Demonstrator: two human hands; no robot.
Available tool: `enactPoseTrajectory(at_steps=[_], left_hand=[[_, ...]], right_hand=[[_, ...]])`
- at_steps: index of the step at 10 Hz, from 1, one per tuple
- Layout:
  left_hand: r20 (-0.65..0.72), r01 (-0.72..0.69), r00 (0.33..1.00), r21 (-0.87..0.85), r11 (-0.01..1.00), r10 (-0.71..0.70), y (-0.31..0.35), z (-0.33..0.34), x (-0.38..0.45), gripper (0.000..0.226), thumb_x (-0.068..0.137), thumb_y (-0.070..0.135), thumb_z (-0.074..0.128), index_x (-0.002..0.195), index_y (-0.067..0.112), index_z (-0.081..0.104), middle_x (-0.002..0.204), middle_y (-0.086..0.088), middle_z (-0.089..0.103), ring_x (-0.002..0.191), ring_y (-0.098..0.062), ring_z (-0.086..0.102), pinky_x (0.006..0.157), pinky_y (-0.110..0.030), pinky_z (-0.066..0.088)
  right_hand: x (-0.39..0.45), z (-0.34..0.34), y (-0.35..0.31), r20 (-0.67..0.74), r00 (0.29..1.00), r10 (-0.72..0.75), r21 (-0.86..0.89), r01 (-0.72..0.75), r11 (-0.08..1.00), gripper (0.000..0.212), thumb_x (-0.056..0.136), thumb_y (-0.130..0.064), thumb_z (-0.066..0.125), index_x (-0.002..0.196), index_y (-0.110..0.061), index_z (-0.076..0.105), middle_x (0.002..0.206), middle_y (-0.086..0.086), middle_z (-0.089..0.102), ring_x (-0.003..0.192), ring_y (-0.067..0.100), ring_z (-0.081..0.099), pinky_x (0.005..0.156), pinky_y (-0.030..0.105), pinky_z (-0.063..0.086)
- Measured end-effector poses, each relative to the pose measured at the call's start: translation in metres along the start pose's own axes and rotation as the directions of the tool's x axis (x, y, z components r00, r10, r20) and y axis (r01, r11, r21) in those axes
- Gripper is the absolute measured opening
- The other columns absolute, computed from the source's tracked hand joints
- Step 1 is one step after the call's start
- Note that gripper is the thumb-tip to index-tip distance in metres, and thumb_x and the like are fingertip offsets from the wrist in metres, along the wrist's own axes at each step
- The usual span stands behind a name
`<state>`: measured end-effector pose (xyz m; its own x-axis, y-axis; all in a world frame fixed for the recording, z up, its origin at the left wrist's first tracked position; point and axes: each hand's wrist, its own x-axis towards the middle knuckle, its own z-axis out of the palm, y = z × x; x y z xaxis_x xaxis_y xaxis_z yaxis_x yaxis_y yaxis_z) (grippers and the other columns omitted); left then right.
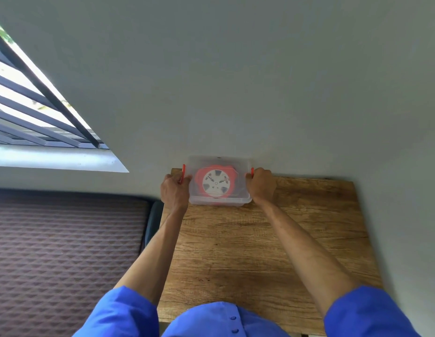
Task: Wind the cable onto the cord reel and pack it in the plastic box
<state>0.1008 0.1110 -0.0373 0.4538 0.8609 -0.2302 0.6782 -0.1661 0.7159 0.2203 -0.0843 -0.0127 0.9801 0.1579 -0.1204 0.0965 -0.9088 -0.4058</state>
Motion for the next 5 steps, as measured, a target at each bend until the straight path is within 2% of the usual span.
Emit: enactPoseTrajectory(at_steps=[1, 2, 3, 4, 5], left_hand=[[0.054, -0.083, 0.995, 0.068, 0.994, 0.080, 0.005, -0.009, -0.004, 0.035, 0.110, 0.035, 0.068, 0.128, 0.008, 0.080, 0.114, -0.008, 0.063, 0.099, -0.023, 0.058, 0.086, -0.036, 0.045], [0.058, -0.153, 0.987, 0.049, 0.987, 0.150, 0.015, -0.021, -0.004, 0.039, 0.112, 0.036, 0.063, 0.141, 0.013, 0.075, 0.144, -0.015, 0.065, 0.129, -0.031, 0.063, 0.104, -0.042, 0.051], [-0.013, -0.365, 0.931, 0.049, 0.930, 0.366, 0.037, -0.041, -0.007, 0.045, 0.112, 0.033, 0.063, 0.153, 0.015, 0.065, 0.156, -0.011, 0.058, 0.143, -0.030, 0.053, 0.112, -0.050, 0.049], [-0.104, -0.552, 0.822, 0.093, 0.829, 0.560, 0.068, -0.060, -0.008, 0.043, 0.111, 0.028, 0.066, 0.151, 0.015, 0.066, 0.155, -0.012, 0.058, 0.142, -0.033, 0.052, 0.111, -0.053, 0.050], [-0.242, -0.749, 0.600, 0.165, 0.641, 0.763, 0.134, -0.089, -0.014, 0.044, 0.107, 0.021, 0.072, 0.150, 0.014, 0.067, 0.160, -0.018, 0.054, 0.143, -0.041, 0.052, 0.109, -0.057, 0.050]], right_hand=[[-0.002, -0.008, 0.004, 0.040, 0.997, -0.063, -0.054, 0.065, 0.996, 0.032, 0.109, -0.029, 0.057, 0.105, -0.003, 0.075, 0.100, 0.012, 0.077, 0.090, 0.028, 0.075, 0.066, 0.030, 0.049], [-0.003, -0.023, 0.005, 0.020, 0.992, -0.122, -0.074, 0.123, 0.990, 0.032, 0.111, -0.029, 0.051, 0.116, -0.005, 0.072, 0.112, 0.012, 0.072, 0.104, 0.028, 0.072, 0.073, 0.032, 0.050], [0.000, -0.063, -0.007, -0.143, 0.954, -0.264, -0.131, 0.247, 0.960, 0.040, 0.112, -0.031, 0.047, 0.143, -0.008, 0.059, 0.137, 0.012, 0.063, 0.127, 0.029, 0.058, 0.095, 0.041, 0.053], [0.004, -0.103, -0.021, -0.359, 0.845, -0.396, -0.171, 0.357, 0.918, 0.037, 0.107, -0.028, 0.057, 0.135, -0.005, 0.066, 0.129, 0.013, 0.069, 0.123, 0.031, 0.060, 0.091, 0.042, 0.055], [0.014, -0.178, -0.045, -0.646, 0.574, -0.504, -0.247, 0.468, 0.849, 0.035, 0.100, -0.022, 0.067, 0.129, -0.003, 0.068, 0.124, 0.016, 0.069, 0.115, 0.036, 0.063, 0.084, 0.046, 0.057]])
